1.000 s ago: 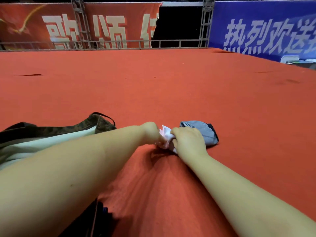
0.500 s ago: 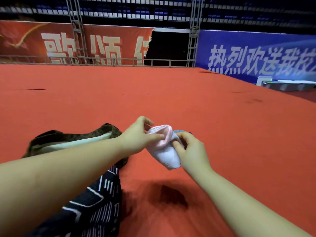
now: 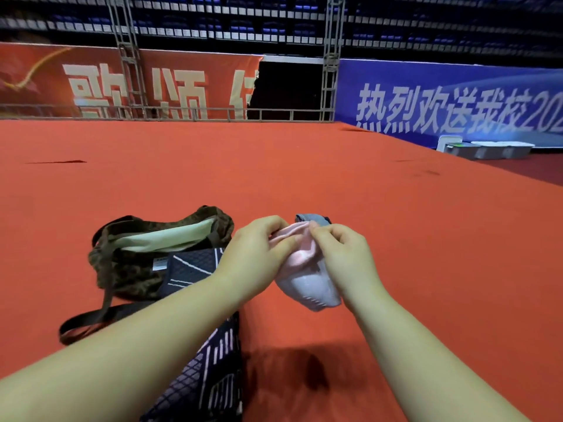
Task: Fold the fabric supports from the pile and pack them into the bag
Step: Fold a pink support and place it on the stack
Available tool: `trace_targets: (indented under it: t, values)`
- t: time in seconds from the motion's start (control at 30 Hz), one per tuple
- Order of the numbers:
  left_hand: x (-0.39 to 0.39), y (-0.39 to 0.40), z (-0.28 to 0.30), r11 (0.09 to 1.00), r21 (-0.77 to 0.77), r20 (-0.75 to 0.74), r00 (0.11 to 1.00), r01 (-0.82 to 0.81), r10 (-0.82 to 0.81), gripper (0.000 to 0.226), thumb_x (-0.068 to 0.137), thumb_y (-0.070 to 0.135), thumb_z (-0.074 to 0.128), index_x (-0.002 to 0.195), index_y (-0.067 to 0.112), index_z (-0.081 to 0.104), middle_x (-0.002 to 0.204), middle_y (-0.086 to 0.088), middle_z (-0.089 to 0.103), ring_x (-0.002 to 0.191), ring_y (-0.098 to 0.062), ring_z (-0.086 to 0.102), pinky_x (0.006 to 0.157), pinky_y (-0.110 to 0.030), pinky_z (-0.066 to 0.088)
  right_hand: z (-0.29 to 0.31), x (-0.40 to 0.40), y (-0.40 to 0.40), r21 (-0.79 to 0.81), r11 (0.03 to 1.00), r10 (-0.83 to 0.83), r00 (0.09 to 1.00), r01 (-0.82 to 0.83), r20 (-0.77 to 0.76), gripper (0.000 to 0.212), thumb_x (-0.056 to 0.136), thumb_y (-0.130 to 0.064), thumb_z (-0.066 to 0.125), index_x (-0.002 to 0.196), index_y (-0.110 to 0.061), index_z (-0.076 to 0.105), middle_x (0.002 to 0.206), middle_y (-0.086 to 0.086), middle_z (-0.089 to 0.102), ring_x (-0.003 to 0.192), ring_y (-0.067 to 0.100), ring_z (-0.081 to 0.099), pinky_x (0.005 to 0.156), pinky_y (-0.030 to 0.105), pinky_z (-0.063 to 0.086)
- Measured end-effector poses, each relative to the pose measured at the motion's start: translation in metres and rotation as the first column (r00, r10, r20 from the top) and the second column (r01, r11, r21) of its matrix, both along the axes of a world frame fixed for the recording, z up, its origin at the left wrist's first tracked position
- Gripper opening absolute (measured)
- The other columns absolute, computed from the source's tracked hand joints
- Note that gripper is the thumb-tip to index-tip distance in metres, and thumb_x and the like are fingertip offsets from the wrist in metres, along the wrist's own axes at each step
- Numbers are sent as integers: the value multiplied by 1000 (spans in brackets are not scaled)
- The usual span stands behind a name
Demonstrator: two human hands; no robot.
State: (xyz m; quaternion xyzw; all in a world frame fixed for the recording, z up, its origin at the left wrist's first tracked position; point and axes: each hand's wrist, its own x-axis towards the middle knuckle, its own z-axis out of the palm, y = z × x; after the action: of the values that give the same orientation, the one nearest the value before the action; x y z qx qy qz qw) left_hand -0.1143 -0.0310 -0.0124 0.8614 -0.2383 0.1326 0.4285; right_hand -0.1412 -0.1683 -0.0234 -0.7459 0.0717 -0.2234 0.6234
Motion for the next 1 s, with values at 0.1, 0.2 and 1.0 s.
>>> trace_targets:
  t: [0.1,0.2,1.0]
  values:
    - [-16,6,-3,999,-18,44,998,-35,36,18,87,32,62,74,20,60,69,5,57,69,-12,51,61,-28,37,-1,-11,13,61,998,-35,999,35,-6,25,88,-25,61,66,-14,59,63,-6,57,59,7,50,58,21,39]
    - [-26,14,-11,996,-46,62,995,-71,73,18,88,35,60,81,19,64,79,5,61,78,-14,56,69,-31,43,-4,-18,26,90,995,-53,999,52,11,24,87,-27,63,69,-13,62,63,-6,60,59,7,52,56,17,41]
    - [-63,39,-50,712,-636,-227,954,-297,195,14,91,26,60,86,17,70,77,-2,71,75,-15,66,72,-30,51,-91,-33,7,-26,986,-165,956,164,-241,31,90,-15,60,59,-14,56,61,-3,57,58,11,46,54,26,34]
